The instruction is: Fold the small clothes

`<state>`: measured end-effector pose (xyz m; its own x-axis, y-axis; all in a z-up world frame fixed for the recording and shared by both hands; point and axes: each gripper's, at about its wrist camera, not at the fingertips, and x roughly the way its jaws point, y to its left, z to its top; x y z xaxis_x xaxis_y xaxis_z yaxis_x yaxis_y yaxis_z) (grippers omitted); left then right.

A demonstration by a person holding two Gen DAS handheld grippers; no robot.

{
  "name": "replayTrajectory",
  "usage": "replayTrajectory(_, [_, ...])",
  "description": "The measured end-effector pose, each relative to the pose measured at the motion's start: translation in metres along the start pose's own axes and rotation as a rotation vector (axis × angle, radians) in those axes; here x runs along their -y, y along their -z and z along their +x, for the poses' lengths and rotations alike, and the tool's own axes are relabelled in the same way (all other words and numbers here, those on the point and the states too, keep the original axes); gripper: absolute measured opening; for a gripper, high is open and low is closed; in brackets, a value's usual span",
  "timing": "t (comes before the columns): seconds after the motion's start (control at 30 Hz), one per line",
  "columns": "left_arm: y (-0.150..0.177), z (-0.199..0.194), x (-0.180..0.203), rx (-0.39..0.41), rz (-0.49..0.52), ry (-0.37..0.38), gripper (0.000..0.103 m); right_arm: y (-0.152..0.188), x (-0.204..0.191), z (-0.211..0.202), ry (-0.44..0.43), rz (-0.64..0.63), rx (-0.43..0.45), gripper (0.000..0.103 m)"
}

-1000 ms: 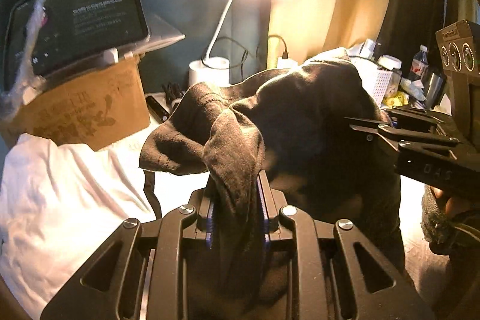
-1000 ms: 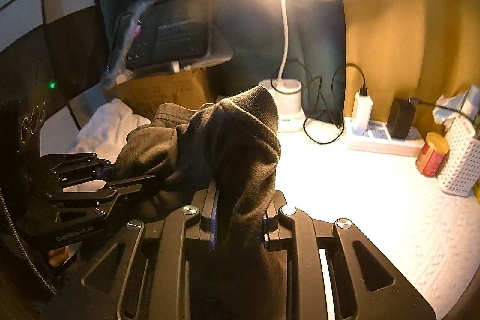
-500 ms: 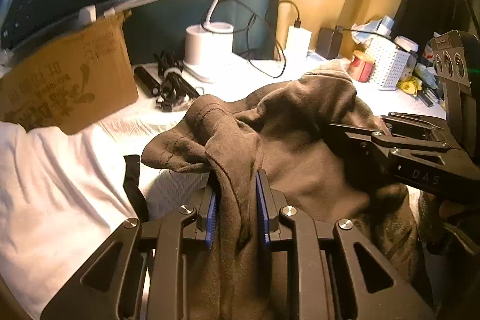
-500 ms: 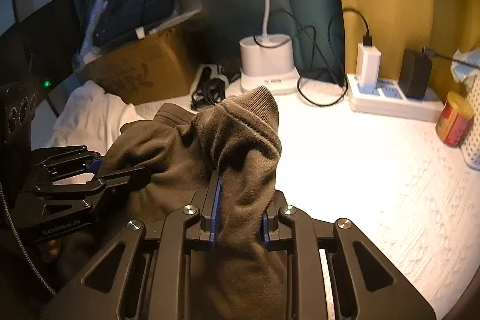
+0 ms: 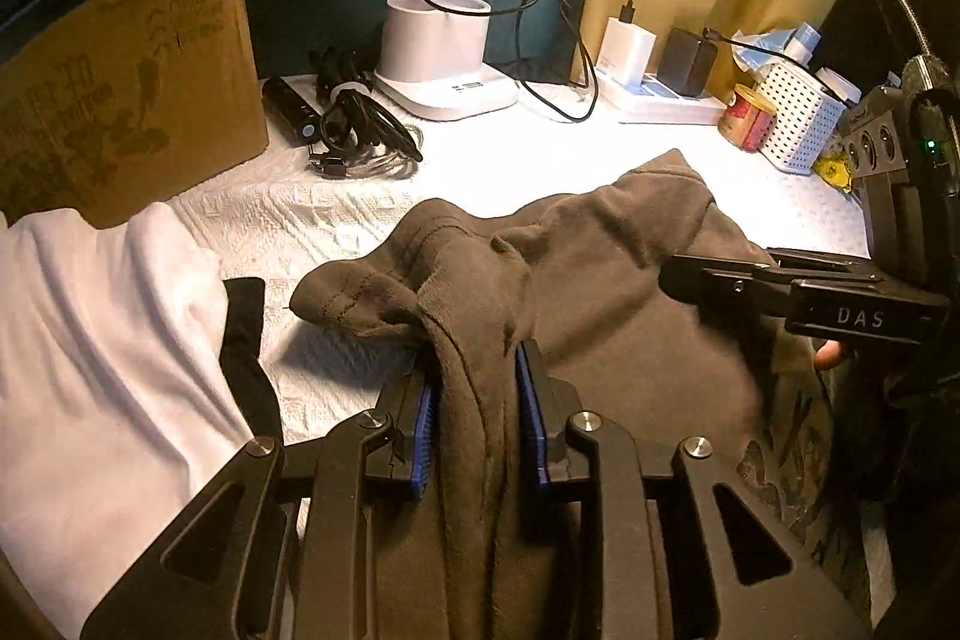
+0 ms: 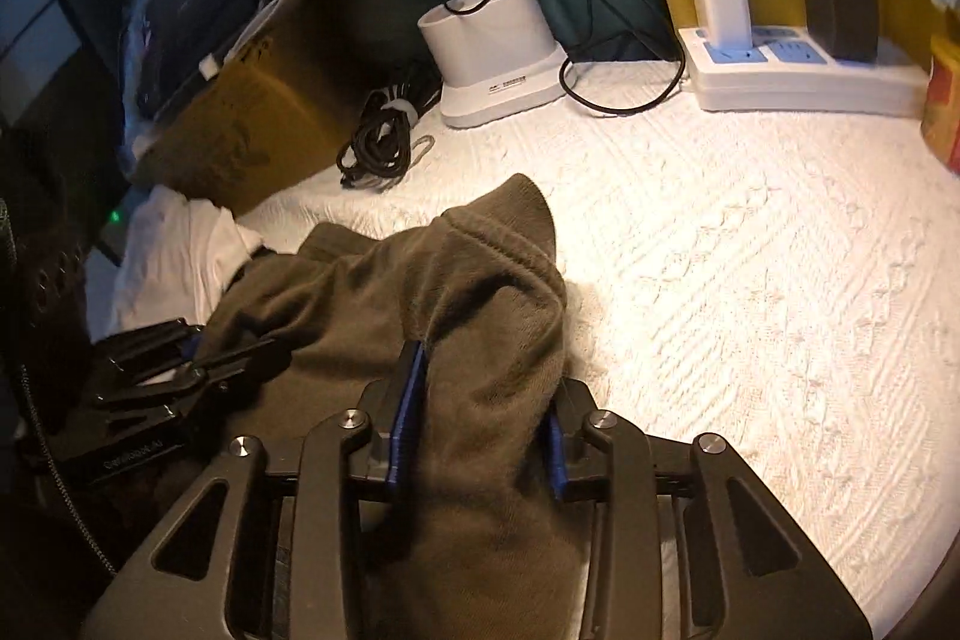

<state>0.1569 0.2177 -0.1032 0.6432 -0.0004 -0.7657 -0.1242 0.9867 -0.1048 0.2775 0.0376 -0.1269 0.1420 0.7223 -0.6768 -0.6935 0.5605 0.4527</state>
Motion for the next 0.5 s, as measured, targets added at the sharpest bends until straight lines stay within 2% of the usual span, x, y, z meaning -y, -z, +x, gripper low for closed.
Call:
replayTrajectory(0.07, [-0.004,0.000,0.000,-0.011,-0.004,0.008,0.025,-0.002,0.000,-0.002,0.016,0.003,0.012,0.041])
replayTrajectory(0.23, [-0.011,0.004,-0.004,-0.008,0.013,0.001,0.025,-0.009,0.008,-0.018,0.087,0.016,0.108,0.041])
replayTrajectory(0.33, [-0.015,0.010,-0.009,-0.006,0.008,-0.006,0.026,-0.013,0.019,-0.014,0.165,0.020,0.102,0.041])
replayTrajectory(0.5, [-0.021,0.017,-0.014,0.004,0.000,-0.022,0.026,-0.012,0.024,-0.004,0.204,0.007,0.069,0.044])
